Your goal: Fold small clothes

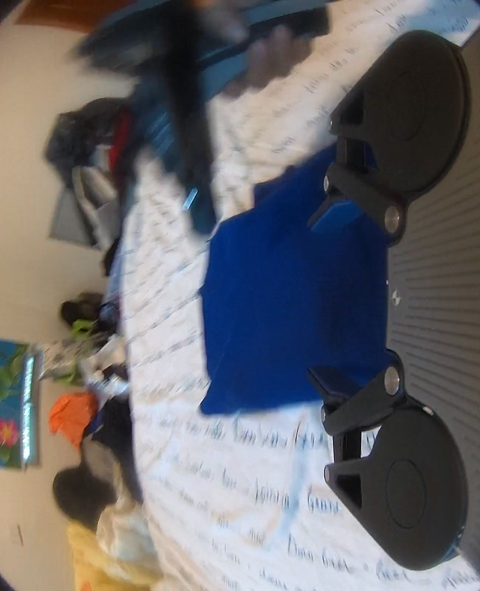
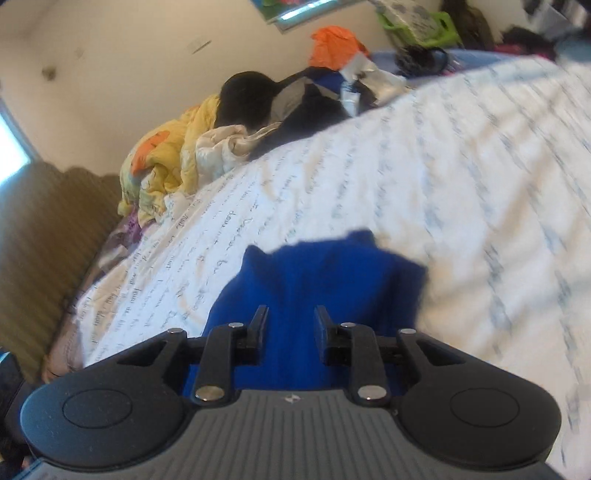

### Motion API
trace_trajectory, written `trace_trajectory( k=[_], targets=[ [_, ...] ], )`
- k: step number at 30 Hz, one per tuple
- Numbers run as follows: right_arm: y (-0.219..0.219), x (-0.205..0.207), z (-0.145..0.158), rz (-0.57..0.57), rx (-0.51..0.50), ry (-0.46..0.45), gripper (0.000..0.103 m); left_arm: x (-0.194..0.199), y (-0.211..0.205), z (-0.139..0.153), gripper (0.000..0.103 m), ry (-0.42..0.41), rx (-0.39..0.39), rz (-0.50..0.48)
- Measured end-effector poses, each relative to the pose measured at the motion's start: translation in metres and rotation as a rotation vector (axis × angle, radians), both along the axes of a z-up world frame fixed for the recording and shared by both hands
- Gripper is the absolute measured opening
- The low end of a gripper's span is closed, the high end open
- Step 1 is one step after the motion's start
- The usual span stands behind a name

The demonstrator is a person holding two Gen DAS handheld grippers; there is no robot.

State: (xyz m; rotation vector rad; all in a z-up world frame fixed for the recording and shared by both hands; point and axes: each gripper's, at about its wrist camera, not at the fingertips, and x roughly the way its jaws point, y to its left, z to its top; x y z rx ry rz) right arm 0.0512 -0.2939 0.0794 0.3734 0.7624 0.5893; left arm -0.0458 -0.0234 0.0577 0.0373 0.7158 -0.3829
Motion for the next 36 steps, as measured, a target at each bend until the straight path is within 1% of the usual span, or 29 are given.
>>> trace_trajectory(
  k=[1,2,3,4,5,7,8,10,11,13,15,16,17,18,19,21,22,23,25,27,28,29,30,31,32,33,34,35,36],
  targets=[
    [0.018,0.015,-0.003,0.031,-0.042,-0.001,0.025,0.007,-0.011,-0.012,0.075,0.025,0.045,-0.014],
    [0.032,0.028,-0.01,0.051,-0.12,0.004,0.025,0.01,-0.02,-0.024,0.075,0.018,0.1,-0.018],
    [0.046,0.045,-0.027,0.042,-0.234,0.042,0.024,0.004,-0.027,-0.03,0.079,-0.039,0.148,-0.034],
    [0.048,0.058,-0.045,0.042,-0.26,0.03,0.023,-0.002,-0.032,-0.036,0.082,-0.064,0.191,-0.056],
    [0.038,0.062,-0.054,0.056,-0.21,-0.009,0.023,-0.007,-0.032,-0.038,0.082,-0.079,0.206,-0.063],
    [0.016,0.083,-0.059,-0.006,-0.068,0.148,0.011,-0.008,-0.026,-0.041,0.083,-0.071,0.177,-0.062],
    [0.018,0.089,-0.058,-0.034,-0.085,0.174,0.011,-0.009,-0.023,-0.042,0.083,-0.069,0.16,-0.061],
    [0.035,0.079,-0.041,-0.059,-0.182,0.059,0.017,-0.01,-0.023,-0.045,0.087,-0.078,0.15,-0.061],
    [0.046,0.075,-0.035,-0.034,-0.175,0.013,0.017,-0.011,-0.025,-0.045,0.088,-0.08,0.146,-0.058],
    [0.073,0.077,-0.033,0.086,-0.086,0.0,0.017,-0.014,-0.029,-0.048,0.094,-0.087,0.146,-0.057],
    [0.112,0.094,-0.046,0.21,-0.054,0.059,0.017,-0.015,-0.03,-0.049,0.096,-0.095,0.147,-0.061],
    [0.13,0.104,-0.058,0.25,-0.053,0.095,0.017,-0.015,-0.029,-0.05,0.096,-0.097,0.143,-0.063],
    [0.145,0.117,-0.072,0.249,-0.081,0.127,0.016,-0.016,-0.028,-0.05,0.096,-0.099,0.141,-0.065],
    [0.153,0.129,-0.086,0.231,-0.097,0.123,0.007,-0.016,-0.026,-0.051,0.096,-0.101,0.136,-0.065],
    [0.148,0.141,-0.089,0.221,-0.034,0.091,0.001,-0.013,-0.023,-0.051,0.096,-0.103,0.127,-0.068],
    [0.125,0.166,-0.103,0.128,0.111,0.209,0.0,-0.014,-0.02,-0.052,0.096,-0.104,0.117,-0.07],
    [0.121,0.173,-0.108,0.093,0.15,0.254,0.0,-0.015,-0.02,-0.051,0.096,-0.102,0.116,-0.071],
    [0.12,0.175,-0.104,0.057,0.131,0.255,0.0,-0.015,-0.02,-0.051,0.096,-0.103,0.114,-0.073],
    [0.121,0.157,-0.086,0.024,0.056,0.203,0.005,-0.016,-0.016,-0.052,0.096,-0.105,0.104,-0.075],
    [0.113,0.131,-0.075,0.034,0.06,0.136,0.006,-0.017,-0.017,-0.051,0.097,-0.104,0.097,-0.073],
    [0.107,0.124,-0.079,0.029,0.075,0.134,0.01,-0.016,-0.017,-0.051,0.098,-0.103,0.095,-0.073],
    [0.109,0.12,-0.083,0.024,0.052,0.15,0.014,-0.014,-0.016,-0.052,0.098,-0.103,0.095,-0.075],
    [0.108,0.123,-0.1,0.005,-0.024,0.173,0.007,-0.012,-0.015,-0.052,0.098,-0.106,0.096,-0.077],
    [0.096,0.12,-0.108,0.009,0.03,0.126,0.006,-0.016,-0.014,-0.05,0.095,-0.113,0.09,-0.076],
    [0.073,0.116,-0.109,-0.022,0.106,0.172,0.006,-0.018,-0.009,-0.046,0.091,-0.12,0.076,-0.061],
    [0.061,0.111,-0.109,-0.095,0.167,0.229,0.009,-0.023,0.001,-0.039,0.084,-0.115,0.043,-0.035],
    [0.048,0.1,-0.102,-0.142,0.208,0.243,0.014,-0.026,0.012,-0.032,0.087,-0.104,-0.001,-0.012],
    [0.037,0.086,-0.095,-0.145,0.241,0.214,0.014,-0.033,0.028,-0.025,0.091,-0.093,-0.068,0.017],
    [0.024,0.067,-0.087,-0.123,0.284,0.17,0.022,-0.038,0.047,-0.02,0.099,-0.073,-0.145,0.047]
  ],
)
